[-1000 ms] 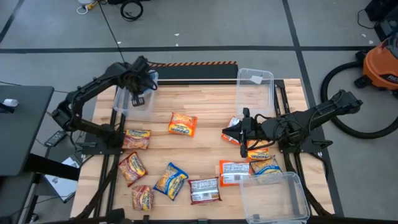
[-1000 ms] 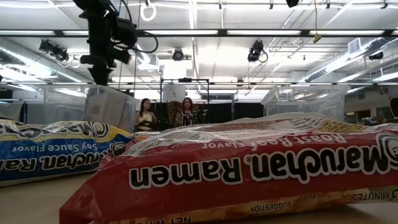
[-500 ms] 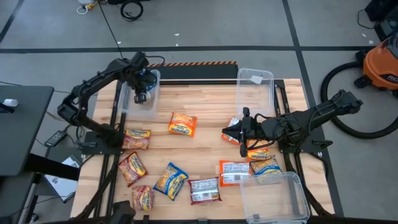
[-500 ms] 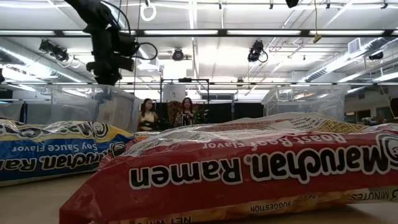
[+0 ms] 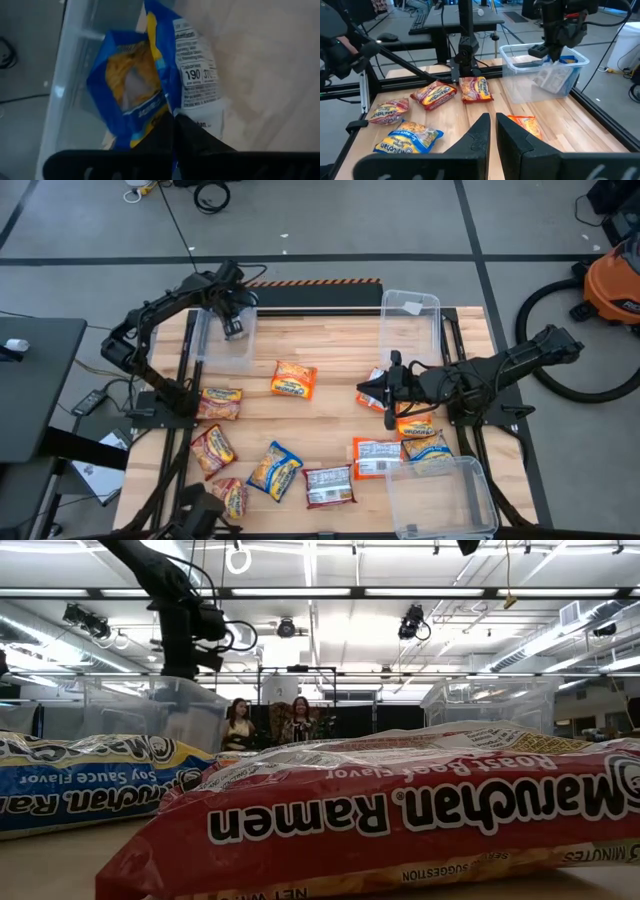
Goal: Sort Maruchan noodles
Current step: Put the blue noodle pack into the top left transparent bin
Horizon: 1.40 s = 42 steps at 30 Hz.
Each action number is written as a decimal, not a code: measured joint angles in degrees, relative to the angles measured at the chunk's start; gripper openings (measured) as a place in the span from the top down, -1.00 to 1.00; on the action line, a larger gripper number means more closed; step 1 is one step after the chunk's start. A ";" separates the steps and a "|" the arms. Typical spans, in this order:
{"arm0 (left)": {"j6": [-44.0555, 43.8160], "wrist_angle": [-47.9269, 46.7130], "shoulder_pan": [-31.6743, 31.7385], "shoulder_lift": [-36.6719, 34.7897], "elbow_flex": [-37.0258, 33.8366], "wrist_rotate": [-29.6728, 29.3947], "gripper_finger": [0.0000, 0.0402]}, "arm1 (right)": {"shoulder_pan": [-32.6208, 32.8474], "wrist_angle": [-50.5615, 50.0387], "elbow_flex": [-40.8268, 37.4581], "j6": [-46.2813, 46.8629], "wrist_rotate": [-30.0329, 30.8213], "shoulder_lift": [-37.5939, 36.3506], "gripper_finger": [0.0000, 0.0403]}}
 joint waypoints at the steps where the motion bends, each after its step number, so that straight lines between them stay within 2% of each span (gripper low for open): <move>1: 0.12 -0.19 0.12 0.00 0.00 -0.93 0.96 | -0.24 0.02 0.00 -0.04 -0.02 0.00 0.82; 5: -0.16 -0.10 0.38 0.00 0.00 -2.15 0.95 | -1.17 0.00 0.00 -1.01 -0.01 0.00 0.82; 10: -4.02 1.86 0.29 0.10 0.00 -6.60 0.90 | -1.82 -0.04 0.00 -1.09 -0.02 0.00 0.82; 18: -15.37 0.65 0.73 4.08 0.00 -9.20 0.58 | -1.82 -0.16 0.00 -1.08 -0.02 0.00 0.82; 22: -15.62 0.50 0.58 4.60 0.00 -12.21 0.42 | -1.80 -0.26 0.00 -1.07 -0.04 0.00 0.82; 28: -15.39 0.53 0.27 3.70 -0.01 -12.74 0.28 | -1.80 -0.26 0.00 -1.05 -0.04 0.00 0.82; 42: -15.58 -1.10 -0.51 -0.72 -0.02 -12.13 0.24 | -1.80 -0.15 0.00 -0.87 -0.05 0.00 0.82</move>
